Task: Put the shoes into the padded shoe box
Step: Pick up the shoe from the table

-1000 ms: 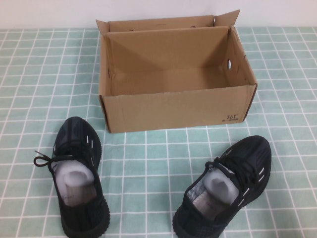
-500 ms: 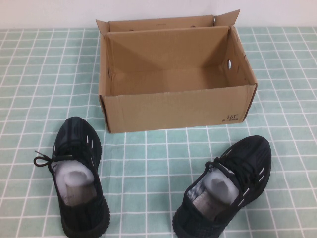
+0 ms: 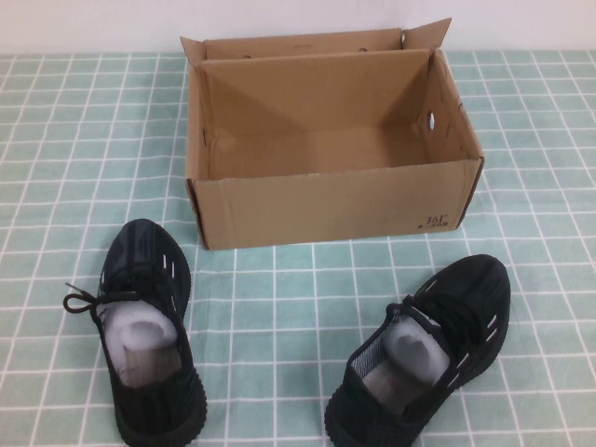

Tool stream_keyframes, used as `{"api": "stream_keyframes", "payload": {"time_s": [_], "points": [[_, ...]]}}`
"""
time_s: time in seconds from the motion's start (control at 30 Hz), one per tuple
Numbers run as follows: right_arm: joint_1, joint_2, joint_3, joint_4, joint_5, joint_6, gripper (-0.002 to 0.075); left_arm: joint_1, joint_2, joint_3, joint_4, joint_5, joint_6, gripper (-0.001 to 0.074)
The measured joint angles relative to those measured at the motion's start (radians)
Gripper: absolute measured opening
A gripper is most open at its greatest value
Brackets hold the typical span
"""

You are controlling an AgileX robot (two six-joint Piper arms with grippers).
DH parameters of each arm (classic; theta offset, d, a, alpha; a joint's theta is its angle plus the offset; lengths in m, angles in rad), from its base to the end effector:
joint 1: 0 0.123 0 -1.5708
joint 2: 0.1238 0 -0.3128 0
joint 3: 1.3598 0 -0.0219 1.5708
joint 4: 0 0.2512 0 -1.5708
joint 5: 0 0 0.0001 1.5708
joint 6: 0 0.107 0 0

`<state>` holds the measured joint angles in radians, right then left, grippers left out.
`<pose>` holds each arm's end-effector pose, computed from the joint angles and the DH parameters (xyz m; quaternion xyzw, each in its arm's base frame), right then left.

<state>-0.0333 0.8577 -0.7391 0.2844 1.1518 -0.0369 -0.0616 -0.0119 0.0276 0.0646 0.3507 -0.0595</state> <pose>0.1192 0.0235 0.3019 0.0299 0.9714 0.1314 0.1954 0.0410 -0.0001 0.1682 0.0184 0.7982 -0.0093 0.6021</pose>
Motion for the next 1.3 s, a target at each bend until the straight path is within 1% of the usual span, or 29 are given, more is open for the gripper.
{"api": "stream_keyframes", "payload": {"time_s": [0.1,0.17,0.3,0.37,0.5,0.57,0.6,0.67,0.77,0.87,1.03,1.3], "points": [[0.029,0.119,-0.069,-0.003,0.015,-0.015,-0.0007,0.000,0.000,0.000,0.000,0.000,0.000,-0.0004],[0.090,0.195,-0.121,-0.030,0.015,-0.009,-0.0007,0.000,0.000,0.000,0.000,0.000,0.000,-0.0004],[0.282,0.319,-0.248,-0.119,0.046,0.066,-0.0006,0.000,0.000,0.000,0.000,0.000,0.000,-0.0004],[0.407,0.374,-0.321,-0.165,0.058,0.099,-0.0006,0.000,0.000,0.000,0.000,0.000,0.000,-0.0004],[0.624,0.474,-0.446,-0.250,0.067,0.145,-0.0004,0.000,0.000,0.000,0.000,0.000,0.000,-0.0004],[0.701,0.536,-0.512,-0.296,0.073,0.152,0.0010,0.000,0.000,0.000,0.000,0.000,0.000,-0.0004],[0.722,0.568,-0.542,-0.307,0.073,0.155,0.0024,0.000,0.000,0.000,0.000,0.000,0.000,-0.0004],[0.748,0.627,-0.594,-0.314,0.074,0.159,0.0080,0.000,0.000,0.000,0.000,0.000,0.000,-0.0004],[0.753,0.697,-0.642,-0.320,0.074,0.176,0.0186,0.000,0.000,0.000,0.000,0.000,0.000,-0.0004],[0.753,0.748,-0.659,-0.356,0.074,0.185,0.0256,0.000,0.000,0.000,0.000,0.000,0.000,-0.0004],[0.751,0.811,-0.662,-0.368,0.074,0.185,0.0286,0.000,0.000,0.000,0.000,0.000,0.000,-0.0004],[0.722,0.876,-0.663,-0.375,0.062,0.185,0.0291,0.000,0.000,0.000,0.000,0.000,0.000,-0.0004]]}}
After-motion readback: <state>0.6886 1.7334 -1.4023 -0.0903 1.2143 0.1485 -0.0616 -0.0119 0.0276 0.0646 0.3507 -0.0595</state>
